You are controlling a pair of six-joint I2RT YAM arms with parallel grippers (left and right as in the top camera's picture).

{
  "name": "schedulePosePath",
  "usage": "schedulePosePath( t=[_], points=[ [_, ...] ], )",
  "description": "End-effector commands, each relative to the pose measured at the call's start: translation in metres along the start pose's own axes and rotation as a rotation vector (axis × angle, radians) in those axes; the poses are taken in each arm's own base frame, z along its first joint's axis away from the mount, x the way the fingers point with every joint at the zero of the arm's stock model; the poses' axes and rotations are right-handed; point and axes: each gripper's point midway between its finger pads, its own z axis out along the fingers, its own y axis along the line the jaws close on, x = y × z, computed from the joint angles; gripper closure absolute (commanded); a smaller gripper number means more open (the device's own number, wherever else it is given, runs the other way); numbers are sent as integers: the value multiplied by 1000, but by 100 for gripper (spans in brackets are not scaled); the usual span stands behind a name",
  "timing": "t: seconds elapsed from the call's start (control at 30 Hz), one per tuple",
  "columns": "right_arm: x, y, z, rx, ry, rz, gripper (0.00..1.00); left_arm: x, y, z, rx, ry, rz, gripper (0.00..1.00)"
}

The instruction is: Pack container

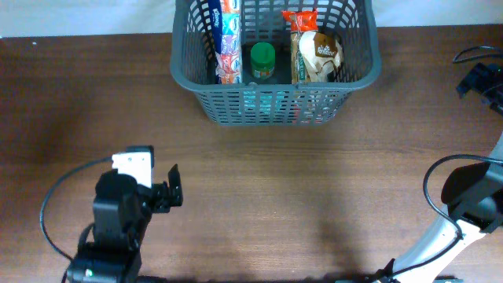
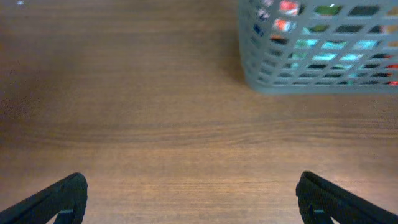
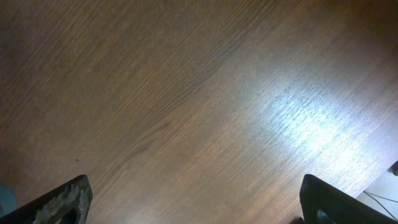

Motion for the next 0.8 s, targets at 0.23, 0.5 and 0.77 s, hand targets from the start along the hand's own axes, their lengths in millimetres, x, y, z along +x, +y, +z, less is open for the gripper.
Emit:
schedulePosePath(
  t=[0.23, 0.5, 0.77],
  points=[
    [-1, -5, 3, 18, 2, 14, 1, 24, 25, 3, -72, -125, -49, 1],
    [-1, -5, 3, 18, 2, 14, 1, 41, 7, 15, 33, -267, -44, 1],
    [-1, -5, 3, 18, 2, 14, 1, 61, 1, 25, 69, -277, -39, 1]
  ],
)
